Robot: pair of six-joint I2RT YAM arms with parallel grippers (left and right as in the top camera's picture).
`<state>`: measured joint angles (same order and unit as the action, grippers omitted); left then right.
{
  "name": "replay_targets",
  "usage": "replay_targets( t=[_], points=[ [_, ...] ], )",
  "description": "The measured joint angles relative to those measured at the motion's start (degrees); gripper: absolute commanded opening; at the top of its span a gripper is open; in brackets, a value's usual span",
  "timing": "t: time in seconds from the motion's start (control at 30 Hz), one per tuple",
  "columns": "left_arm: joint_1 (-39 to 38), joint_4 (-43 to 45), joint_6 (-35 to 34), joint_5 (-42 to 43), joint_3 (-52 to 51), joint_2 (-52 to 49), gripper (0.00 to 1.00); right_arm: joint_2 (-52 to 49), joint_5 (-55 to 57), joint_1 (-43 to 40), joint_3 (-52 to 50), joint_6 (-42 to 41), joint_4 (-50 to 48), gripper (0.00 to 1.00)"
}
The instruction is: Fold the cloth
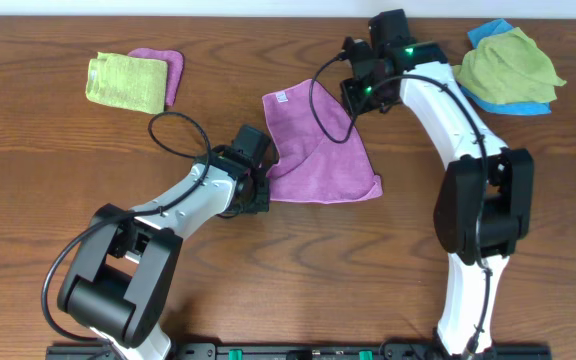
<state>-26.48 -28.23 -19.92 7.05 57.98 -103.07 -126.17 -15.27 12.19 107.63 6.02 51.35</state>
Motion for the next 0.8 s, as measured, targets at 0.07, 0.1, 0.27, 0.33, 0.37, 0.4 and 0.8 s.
replay_targets(
  t=[0.07, 0.1, 0.27, 0.33, 0.37, 0.4, 0.8],
  points=[
    [0.0, 0.2, 0.0, 0.0, 0.4, 0.5, 0.06, 0.2, 0.1, -0.8, 0.1, -0.2, 2.1, 0.02],
    [0.0, 0.2, 0.0, 0.0, 0.5, 1.0, 0.06, 0.4, 0.1, -1.2, 0.1, -0.2, 3.1, 0.01],
    [0.0, 0.7, 0.0, 0.1, 0.7, 6.2, 0.06, 3.5, 0.3, -1.5, 0.1, -0.2, 8.5, 0.02],
    [0.0, 1.0, 0.0, 0.2, 1.0, 7.7, 0.06, 5.9, 0.3, -1.3, 0.1, -0.2, 10.4, 0.02],
    [0.0, 1.1, 0.0, 0.3, 1.0, 8.3, 0.06, 7.5, 0.3, -1.2, 0.0, -0.2, 11.1, 0.02],
    [-0.1, 1.1, 0.0, 0.3, 1.0, 8.8, 0.06, 8.6, 0.3, -1.1, -0.1, -0.2, 11.2, 0.02],
    [-2.0, -0.6, 0.7, 0.3, 1.1, 13.1, 0.06, 37.2, 1.6, 0.0, -37.9, -4.2, -9.3, 0.02]
  ],
)
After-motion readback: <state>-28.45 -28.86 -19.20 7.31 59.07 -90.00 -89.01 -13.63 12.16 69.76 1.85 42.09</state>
